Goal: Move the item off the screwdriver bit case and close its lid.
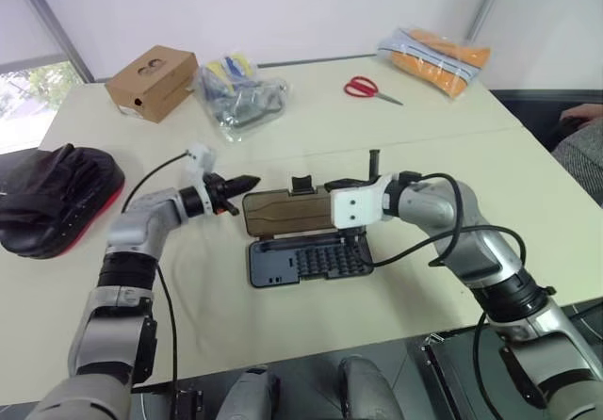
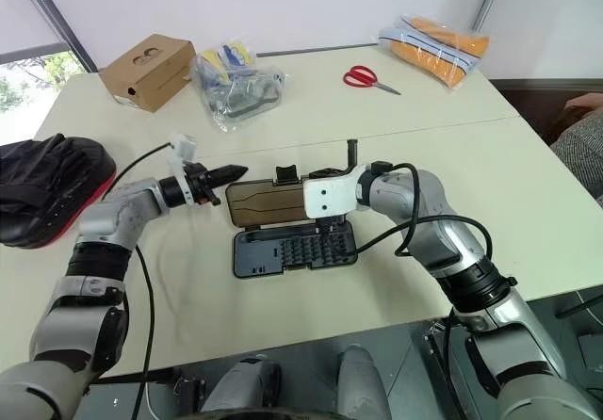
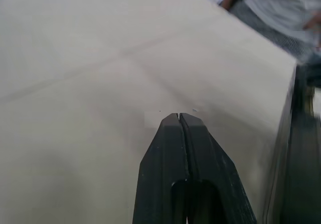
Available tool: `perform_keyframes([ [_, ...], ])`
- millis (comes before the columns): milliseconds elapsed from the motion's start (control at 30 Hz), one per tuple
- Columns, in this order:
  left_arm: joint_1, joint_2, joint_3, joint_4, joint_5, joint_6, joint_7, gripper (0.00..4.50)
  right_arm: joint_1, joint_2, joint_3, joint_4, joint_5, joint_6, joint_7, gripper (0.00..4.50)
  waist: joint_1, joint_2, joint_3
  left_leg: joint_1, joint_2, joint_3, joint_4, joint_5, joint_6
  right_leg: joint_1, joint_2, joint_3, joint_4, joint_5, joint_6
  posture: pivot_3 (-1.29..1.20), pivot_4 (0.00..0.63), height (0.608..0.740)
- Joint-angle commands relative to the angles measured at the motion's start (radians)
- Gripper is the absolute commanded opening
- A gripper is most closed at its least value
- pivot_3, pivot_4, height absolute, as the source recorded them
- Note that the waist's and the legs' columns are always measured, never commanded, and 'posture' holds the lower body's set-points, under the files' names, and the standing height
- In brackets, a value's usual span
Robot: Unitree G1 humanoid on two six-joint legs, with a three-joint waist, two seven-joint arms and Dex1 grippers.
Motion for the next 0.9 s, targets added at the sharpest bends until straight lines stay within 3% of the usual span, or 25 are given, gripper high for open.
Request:
perform_keyframes([
  [33,0.012,0.012,-0.025,-0.032,0.016,-0.017,-0.064,0.0,-0.002,-0.01,-0.027,-0.054,-0.001,0.013,-0.001,0.02,-0.002,0.0,0.0,0.0,0.0,0.0,0.0,0.0,0.0,0.0,0.0,0.0,0.0,0.0,0.0,0.0,0.15,0.74],
  [133,0.013,0.01,-0.018,-0.029,0.011,-0.01,-0.082,0.0,0.009,-0.013,-0.025,-0.06,0.004,0.02,0.008,0.02,-0.003,0.0,0.0,0.0,0.0,0.0,0.0,0.0,0.0,0.0,0.0,0.0,0.0,0.0,0.0,0.0,0.15,0.74],
  [200,0.018,0.01,-0.015,-0.032,0.011,-0.008,-0.09,0.0,0.019,-0.017,-0.024,-0.062,0.008,0.024,0.015,0.61,-0.001,0.0,0.0,0.0,0.0,0.0,0.0,0.0,0.0,0.0,0.0,0.0,0.0,0.0,0.0,0.0,0.15,0.74],
  [267,0.022,0.01,-0.015,-0.038,0.011,-0.007,-0.095,0.0,0.025,-0.019,-0.023,-0.063,0.008,0.028,0.019,1.44,0.0,0.0,0.0,0.0,0.0,0.0,0.0,0.0,0.0,0.0,0.0,0.0,0.0,0.0,0.0,0.0,0.15,0.74],
  [433,0.029,0.006,-0.012,-0.056,0.004,-0.001,-0.101,0.0,0.027,-0.024,-0.049,-0.106,0.043,0.116,0.078,4.12,-0.001,0.0,0.0,0.0,0.0,0.0,0.0,0.0,0.0,0.0,0.0,0.0,0.0,0.0,0.0,0.0,0.15,0.74],
  [467,0.03,0.005,-0.011,-0.061,0.001,0.002,-0.106,0.0,0.024,-0.028,-0.066,-0.128,0.066,0.159,0.103,4.46,-0.001,0.0,0.0,0.0,0.0,0.0,0.0,0.0,0.0,0.0,0.0,0.0,0.0,0.0,0.0,0.0,0.15,0.74],
  [667,0.044,0.024,-0.029,-0.132,-0.018,0.042,-0.173,0.0,-0.002,-0.135,-0.24,-0.313,0.287,0.448,0.299,4.46,0.009,0.0,0.0,-0.001,0.0,-0.001,0.001,0.0,0.0,0.0,0.0,0.0,0.0,0.0,0.0,0.0,0.15,0.74],
  [900,0.055,0.107,-0.055,-0.231,-0.047,0.12,-0.301,0.0,0.06,-0.294,-0.388,-0.399,0.429,0.556,0.346,4.46,0.022,0.0,0.001,0.0,0.001,0.0,0.0,0.0,0.001,0.001,0.0,0.0,-0.001,0.0,0.0,0.0,0.15,0.74],
])
